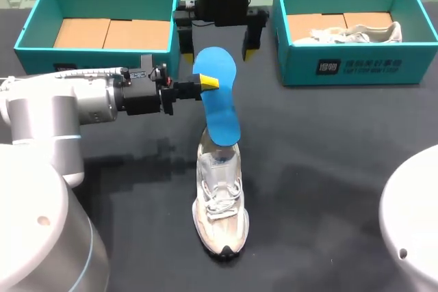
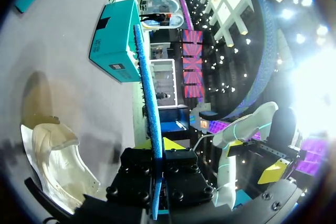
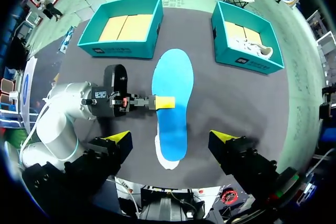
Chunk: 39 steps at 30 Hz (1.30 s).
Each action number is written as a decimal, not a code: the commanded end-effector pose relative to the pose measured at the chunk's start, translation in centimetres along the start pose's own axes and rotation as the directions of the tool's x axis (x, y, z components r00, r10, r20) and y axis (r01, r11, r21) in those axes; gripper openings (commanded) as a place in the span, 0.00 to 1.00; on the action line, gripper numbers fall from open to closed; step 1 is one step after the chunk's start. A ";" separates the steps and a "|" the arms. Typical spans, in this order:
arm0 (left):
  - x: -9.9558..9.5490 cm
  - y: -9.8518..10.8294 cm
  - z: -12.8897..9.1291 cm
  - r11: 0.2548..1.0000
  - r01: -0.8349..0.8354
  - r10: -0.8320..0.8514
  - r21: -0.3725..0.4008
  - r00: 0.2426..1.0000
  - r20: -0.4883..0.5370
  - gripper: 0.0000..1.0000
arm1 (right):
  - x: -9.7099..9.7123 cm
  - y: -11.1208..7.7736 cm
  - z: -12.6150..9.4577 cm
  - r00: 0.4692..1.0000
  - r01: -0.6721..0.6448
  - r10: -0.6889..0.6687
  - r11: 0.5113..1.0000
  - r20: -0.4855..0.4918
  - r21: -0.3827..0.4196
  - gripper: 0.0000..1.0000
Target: Take the shoe out of the shoebox, open the shoe tongue, remove and reinsert the insole, then place the shoe into the shoebox
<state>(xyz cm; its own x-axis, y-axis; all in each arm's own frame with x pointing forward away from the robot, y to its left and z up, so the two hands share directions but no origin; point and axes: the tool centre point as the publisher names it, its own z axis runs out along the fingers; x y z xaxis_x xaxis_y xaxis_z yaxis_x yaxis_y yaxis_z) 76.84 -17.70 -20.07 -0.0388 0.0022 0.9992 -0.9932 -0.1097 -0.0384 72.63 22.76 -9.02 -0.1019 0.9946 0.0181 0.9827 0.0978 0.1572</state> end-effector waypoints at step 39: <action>0.0 0.0 0.0 1.000 0.000 0.000 -0.002 1.000 0.001 0.00 | -5.3 0.7 1.7 0.847 -0.123 0.159 0.987 -0.507 0.104 1.00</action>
<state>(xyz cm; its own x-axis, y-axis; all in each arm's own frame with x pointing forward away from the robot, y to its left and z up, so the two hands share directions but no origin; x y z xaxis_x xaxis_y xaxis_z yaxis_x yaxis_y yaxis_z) 76.85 -17.73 -20.08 -0.0388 0.0022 0.9992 -0.9933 -0.1094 -0.0384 73.98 18.23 -9.93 0.0068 0.9644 0.2645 0.9980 -0.0230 0.0583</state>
